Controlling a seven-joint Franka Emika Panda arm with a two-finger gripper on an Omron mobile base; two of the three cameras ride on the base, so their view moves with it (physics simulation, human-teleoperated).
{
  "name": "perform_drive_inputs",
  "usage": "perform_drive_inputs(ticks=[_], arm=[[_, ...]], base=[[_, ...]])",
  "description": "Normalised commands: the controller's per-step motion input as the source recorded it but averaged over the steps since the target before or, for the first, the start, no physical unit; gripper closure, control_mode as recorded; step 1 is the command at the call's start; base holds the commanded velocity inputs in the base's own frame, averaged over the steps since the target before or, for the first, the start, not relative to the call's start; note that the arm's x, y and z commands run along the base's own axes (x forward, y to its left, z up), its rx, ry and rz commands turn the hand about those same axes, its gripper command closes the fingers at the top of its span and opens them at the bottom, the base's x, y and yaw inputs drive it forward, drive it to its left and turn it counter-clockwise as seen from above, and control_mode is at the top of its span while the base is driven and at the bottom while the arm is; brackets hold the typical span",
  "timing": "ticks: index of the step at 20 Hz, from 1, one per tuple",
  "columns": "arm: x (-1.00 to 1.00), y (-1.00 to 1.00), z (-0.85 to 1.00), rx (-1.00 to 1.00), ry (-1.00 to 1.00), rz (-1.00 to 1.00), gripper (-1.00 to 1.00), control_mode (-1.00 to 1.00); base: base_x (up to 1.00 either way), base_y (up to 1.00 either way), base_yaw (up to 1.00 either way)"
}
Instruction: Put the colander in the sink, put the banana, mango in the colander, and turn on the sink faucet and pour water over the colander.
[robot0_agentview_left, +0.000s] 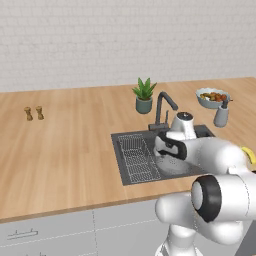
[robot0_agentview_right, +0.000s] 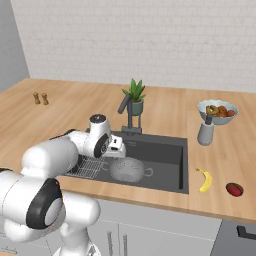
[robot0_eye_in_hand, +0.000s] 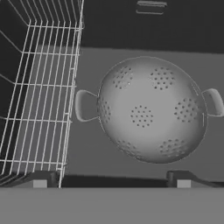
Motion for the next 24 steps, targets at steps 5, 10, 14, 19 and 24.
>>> perform_drive_inputs(ticks=[5, 10, 14, 19, 24], arm=[[-0.40, -0.38, 0.16, 0.00, 0.00, -0.14, -1.00, -1.00], [-0.42, -0.49, 0.18, 0.00, 0.00, -0.10, -1.00, -1.00], [-0.41, -0.47, 0.19, 0.00, 0.00, -0.13, -1.00, -1.00], [-0.29, -0.64, 0.18, 0.00, 0.00, -0.12, -1.00, -1.00], [-0.12, -0.89, 0.22, 0.00, -0.02, -0.03, -1.00, -1.00]], base=[[0.00, 0.00, 0.00], [0.00, 0.00, 0.00], [0.00, 0.00, 0.00], [0.00, 0.00, 0.00], [0.00, 0.00, 0.00]])
